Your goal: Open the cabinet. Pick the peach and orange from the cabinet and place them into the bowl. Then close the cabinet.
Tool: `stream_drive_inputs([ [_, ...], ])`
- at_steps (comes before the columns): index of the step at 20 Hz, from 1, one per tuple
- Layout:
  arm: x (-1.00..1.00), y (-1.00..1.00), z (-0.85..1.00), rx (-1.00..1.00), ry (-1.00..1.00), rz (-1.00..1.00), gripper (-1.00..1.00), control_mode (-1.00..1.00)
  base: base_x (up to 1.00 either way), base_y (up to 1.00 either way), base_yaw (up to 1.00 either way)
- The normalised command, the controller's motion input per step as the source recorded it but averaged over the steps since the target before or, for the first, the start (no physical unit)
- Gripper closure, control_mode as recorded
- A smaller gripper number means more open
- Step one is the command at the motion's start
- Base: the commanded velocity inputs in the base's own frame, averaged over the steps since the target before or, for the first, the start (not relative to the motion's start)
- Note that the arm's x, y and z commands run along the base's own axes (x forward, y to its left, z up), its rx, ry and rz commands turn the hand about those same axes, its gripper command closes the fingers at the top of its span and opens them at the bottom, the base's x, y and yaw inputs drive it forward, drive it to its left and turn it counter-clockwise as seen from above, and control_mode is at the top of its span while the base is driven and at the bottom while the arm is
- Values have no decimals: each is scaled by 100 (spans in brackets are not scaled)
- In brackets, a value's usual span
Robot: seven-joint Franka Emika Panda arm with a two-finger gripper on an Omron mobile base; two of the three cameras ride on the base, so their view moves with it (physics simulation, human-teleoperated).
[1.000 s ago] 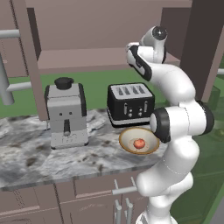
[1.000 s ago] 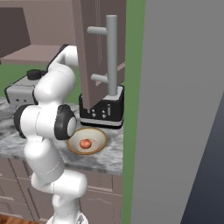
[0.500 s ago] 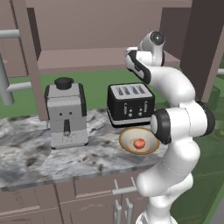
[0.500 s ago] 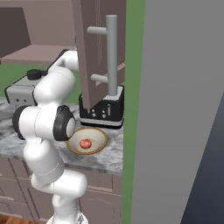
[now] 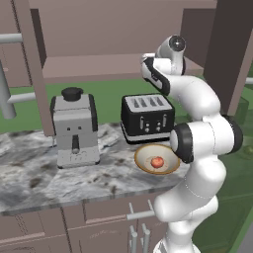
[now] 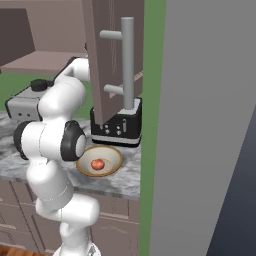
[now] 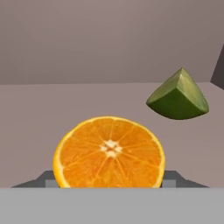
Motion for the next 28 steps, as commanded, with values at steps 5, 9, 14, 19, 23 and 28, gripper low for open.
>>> stream_drive_inputs([
  [5,-53,0,0,0,0,0,100,-100,0,0,0],
  [9,-100,0,0,0,0,0,100,-100,0,0,0],
  [14,-100,0,0,0,0,0,100,-100,0,0,0],
  [19,-100,0,-7,0,0,0,100,-100,0,0,0],
  [23,-100,1,-18,0,4,0,100,-100,0,0,0],
  [28,-100,21,-37,-4,14,0,100,-100,0,0,0],
])
